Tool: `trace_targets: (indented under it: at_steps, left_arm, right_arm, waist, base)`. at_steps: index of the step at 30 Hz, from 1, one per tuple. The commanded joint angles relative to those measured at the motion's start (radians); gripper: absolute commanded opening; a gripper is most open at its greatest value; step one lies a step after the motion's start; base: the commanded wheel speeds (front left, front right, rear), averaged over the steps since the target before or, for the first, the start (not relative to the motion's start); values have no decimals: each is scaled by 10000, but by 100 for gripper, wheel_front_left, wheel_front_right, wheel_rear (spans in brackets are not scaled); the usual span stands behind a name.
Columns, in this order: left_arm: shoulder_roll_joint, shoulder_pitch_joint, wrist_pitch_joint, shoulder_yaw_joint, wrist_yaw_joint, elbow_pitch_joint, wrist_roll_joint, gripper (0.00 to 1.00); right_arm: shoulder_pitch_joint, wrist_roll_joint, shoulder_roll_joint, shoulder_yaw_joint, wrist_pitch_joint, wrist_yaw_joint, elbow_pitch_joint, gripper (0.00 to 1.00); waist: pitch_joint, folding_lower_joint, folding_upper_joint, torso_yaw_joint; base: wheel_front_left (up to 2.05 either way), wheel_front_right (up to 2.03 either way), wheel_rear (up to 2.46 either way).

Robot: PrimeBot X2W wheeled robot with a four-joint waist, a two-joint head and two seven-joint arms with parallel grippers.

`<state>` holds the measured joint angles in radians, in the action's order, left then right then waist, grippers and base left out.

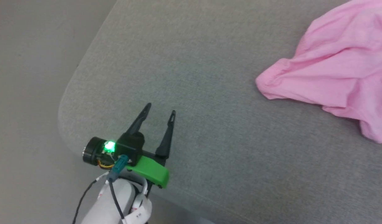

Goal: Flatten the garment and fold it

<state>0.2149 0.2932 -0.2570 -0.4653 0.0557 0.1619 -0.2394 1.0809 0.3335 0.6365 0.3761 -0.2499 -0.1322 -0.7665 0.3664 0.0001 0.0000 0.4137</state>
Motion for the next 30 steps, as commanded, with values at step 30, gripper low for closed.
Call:
trace_targets:
  at_steps: [30]
  left_arm:
    - [789, -1054, 1919, 699, 81, -220, -1699, 100]
  right_arm:
    - [-8349, -336, -2686, -3906, 2491, 15, 5596, 100]
  waist:
    - [-2519, -1, 0, -4001]
  base:
    - [0, 0, 0]
